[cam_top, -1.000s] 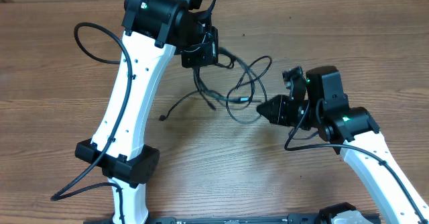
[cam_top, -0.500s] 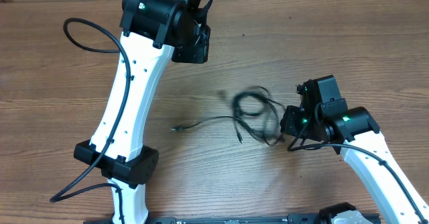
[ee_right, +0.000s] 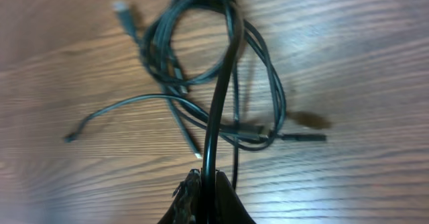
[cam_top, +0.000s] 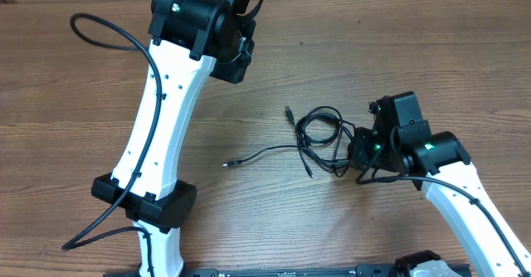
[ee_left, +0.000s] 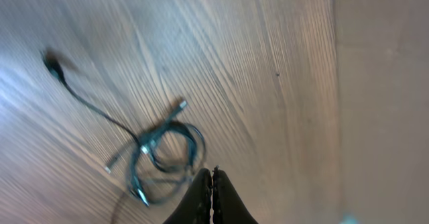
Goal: Untangle cables
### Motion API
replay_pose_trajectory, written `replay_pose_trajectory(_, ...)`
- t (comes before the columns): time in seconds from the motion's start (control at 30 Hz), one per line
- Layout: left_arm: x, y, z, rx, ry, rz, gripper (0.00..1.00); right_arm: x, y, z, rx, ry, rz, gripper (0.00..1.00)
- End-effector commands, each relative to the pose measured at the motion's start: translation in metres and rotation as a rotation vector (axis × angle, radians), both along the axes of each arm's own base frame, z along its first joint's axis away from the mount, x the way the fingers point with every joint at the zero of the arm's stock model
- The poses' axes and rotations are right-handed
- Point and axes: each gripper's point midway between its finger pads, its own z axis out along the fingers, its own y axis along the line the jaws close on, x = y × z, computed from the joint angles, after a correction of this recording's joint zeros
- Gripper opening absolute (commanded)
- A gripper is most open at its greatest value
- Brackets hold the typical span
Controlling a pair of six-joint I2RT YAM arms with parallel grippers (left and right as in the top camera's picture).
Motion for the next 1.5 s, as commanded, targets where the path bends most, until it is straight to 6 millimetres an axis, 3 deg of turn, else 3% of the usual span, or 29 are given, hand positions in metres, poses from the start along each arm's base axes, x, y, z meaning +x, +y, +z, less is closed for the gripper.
replay_pose_trajectory(0.0, 0.000, 0.018, 0.022, 0.160, -0.102, -0.197, 0.08, 0.019, 0.017, 0.045, 0.084, -0.100, 0.023, 0.04)
replay_pose_trajectory(0.1, 0.000, 0.018, 0.022, 0.225, -0.112, -0.338, 0.28, 0.031, 0.020, 0.085, 0.105, -0.182, 0.025, 0.04)
replay_pose_trajectory(0.23, -0.001, 0.014, 0.021, 0.257, -0.118, -0.457, 0.41, 0.041, 0.025, 0.148, 0.150, -0.317, 0.040, 0.04)
replay_pose_trajectory(0.4, -0.005, 0.005, 0.020, 0.238, -0.118, -0.547, 0.43, 0.042, 0.035, 0.213, 0.233, -0.458, 0.081, 0.04)
replay_pose_trajectory(0.53, -0.006, 0.003, 0.020, 0.236, -0.119, -0.558, 0.50, 0.039, 0.047, 0.245, 0.301, -0.535, 0.150, 0.04)
replay_pose_trajectory(0.87, -0.008, -0.017, 0.023, 0.184, -0.159, -0.711, 0.64, 0.029, 0.060, 0.253, 0.329, -0.574, 0.292, 0.04)
replay_pose_trajectory(1.1, -0.004, -0.052, 0.039, 0.167, -0.344, -1.077, 0.68, 0.008, 0.080, 0.263, 0.352, -0.675, 0.564, 0.04)
replay_pose_trajectory(1.23, -0.004, -0.054, 0.039, 0.203, -0.373, -1.160, 0.73, 0.002, 0.087, 0.271, 0.381, -0.718, 0.640, 0.04)
replay_pose_trajectory(1.47, -0.002, -0.050, 0.039, 0.224, -0.369, -1.157, 0.80, -0.003, 0.099, 0.297, 0.459, -0.824, 0.725, 0.04)
